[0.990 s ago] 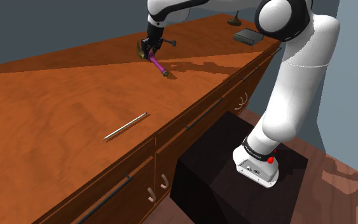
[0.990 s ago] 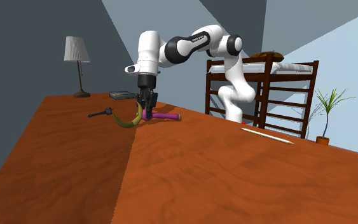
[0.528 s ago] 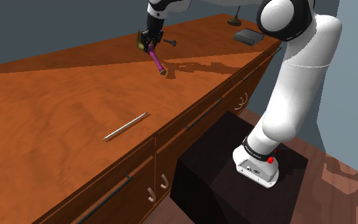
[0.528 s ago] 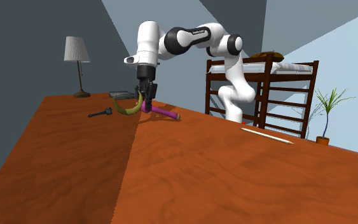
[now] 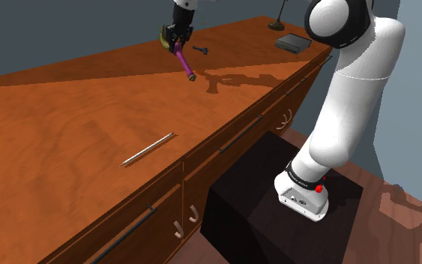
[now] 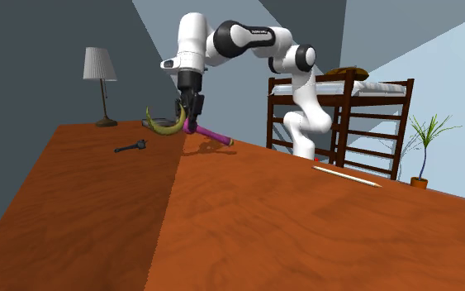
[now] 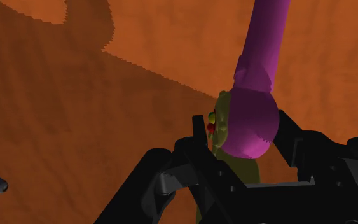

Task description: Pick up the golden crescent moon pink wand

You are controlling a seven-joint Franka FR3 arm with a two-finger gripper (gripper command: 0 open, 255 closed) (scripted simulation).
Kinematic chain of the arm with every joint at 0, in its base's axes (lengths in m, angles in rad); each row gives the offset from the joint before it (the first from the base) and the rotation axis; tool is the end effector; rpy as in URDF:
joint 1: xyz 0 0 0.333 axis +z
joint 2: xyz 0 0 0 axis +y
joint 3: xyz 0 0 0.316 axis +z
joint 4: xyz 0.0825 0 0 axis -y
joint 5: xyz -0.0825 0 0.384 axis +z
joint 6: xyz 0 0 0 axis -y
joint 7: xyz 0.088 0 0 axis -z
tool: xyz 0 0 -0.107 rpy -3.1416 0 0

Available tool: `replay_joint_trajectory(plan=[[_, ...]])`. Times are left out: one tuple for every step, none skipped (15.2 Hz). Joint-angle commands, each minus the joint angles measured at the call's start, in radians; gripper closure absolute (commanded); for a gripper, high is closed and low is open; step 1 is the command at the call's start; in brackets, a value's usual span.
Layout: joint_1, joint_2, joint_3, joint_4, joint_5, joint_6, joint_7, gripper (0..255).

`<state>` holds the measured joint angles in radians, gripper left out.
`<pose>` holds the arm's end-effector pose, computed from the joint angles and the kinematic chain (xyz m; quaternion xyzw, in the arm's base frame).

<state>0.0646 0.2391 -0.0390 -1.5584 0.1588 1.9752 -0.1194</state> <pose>0.6528 0.0293 0.5256 -0.9924 -0.0484 -0.0918 0.0666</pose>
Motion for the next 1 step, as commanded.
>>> replay_joint_trajectory(plan=[[0.000,0.000,0.000,0.008,0.000,-0.008,0.001,255]])
